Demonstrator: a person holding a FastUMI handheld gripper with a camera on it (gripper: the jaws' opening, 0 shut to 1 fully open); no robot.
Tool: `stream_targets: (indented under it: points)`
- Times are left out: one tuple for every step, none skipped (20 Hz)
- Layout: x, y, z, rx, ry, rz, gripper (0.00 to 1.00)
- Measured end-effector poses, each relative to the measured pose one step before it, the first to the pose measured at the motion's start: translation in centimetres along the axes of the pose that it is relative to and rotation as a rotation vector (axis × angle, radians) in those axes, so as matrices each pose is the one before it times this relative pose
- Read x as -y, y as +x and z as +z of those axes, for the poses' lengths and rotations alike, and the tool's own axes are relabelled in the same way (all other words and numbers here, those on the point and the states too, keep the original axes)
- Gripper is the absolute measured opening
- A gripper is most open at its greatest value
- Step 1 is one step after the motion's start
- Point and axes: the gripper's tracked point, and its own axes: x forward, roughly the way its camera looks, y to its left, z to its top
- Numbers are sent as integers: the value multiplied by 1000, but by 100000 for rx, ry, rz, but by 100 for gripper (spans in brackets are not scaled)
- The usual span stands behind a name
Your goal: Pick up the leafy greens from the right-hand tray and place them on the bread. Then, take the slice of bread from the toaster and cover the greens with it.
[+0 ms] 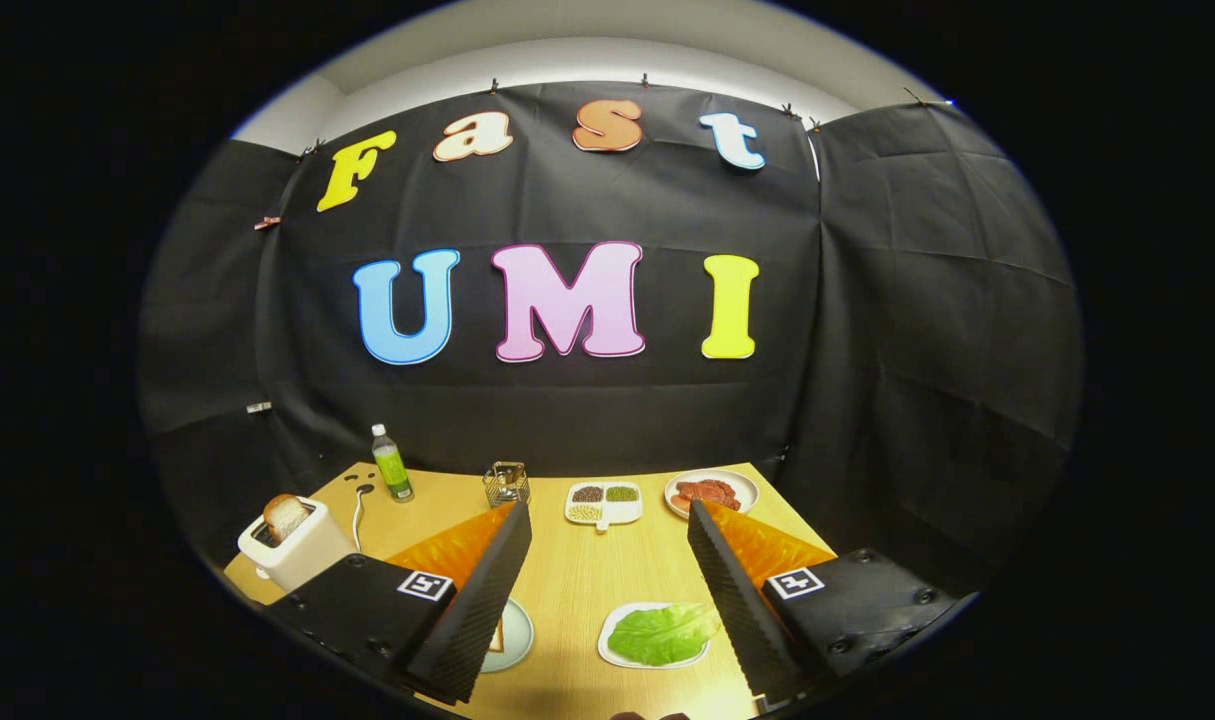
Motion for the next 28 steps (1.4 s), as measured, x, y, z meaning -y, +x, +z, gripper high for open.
stream_targets:
  points:
    - [263, 255, -328, -874, -548, 175, 98]
    - [349, 317, -269, -836, -414, -76, 98]
    - [359, 410, -275, -867, -379, 118, 98]
    - [445, 506, -388, -896, -552, -236, 98]
    - [591, 482, -468, -967, -487, -495, 98]
    - [618, 599, -420, -1052, -318, -683, 98]
    - [485, 593, -682, -1882, -106, 167, 98]
    - [230, 621, -759, -2371, -150, 703, 98]
    - [181, 544, -966, -2838, -518, 696, 98]
    - [248, 654, -1025, -3112, -761, 477, 98]
    - [224, 635, -992, -3441, -711, 785, 98]
    - [196, 675, -1017, -3088, -283, 684, 98]
    - [141, 642, -697, -2694, 37, 406, 98]
    - [186, 700, -876, -2480, 123, -41, 98]
    - [145, 699, -879, -2355, 122, 21, 98]
    - [80, 687, -836, -2091, -276, -60, 98]
    - [35, 747, -898, -2287, -431, -120, 98]
    - [46, 776, -1043, -2618, -262, 26, 98]
    - [118, 739, -991, -2830, -155, -94, 98]
    - [164, 834, -1154, -2972, -9, -230, 98]
    - [353, 602, -1051, -2598, -60, -406, 98]
    - [307, 606, -827, -2258, -15, -489, 98]
    - [265, 794, -830, -2292, 138, -450, 98]
    - [181, 690, -862, -2177, 299, -318, 98]
    - [361, 711, -796, -1951, 126, -577, 98]
    - [364, 654, -930, -2234, -56, -611, 98]
    - [131, 686, -787, -2014, -22, -162, 98]
    - [27, 727, -782, -2103, -255, -92, 98]
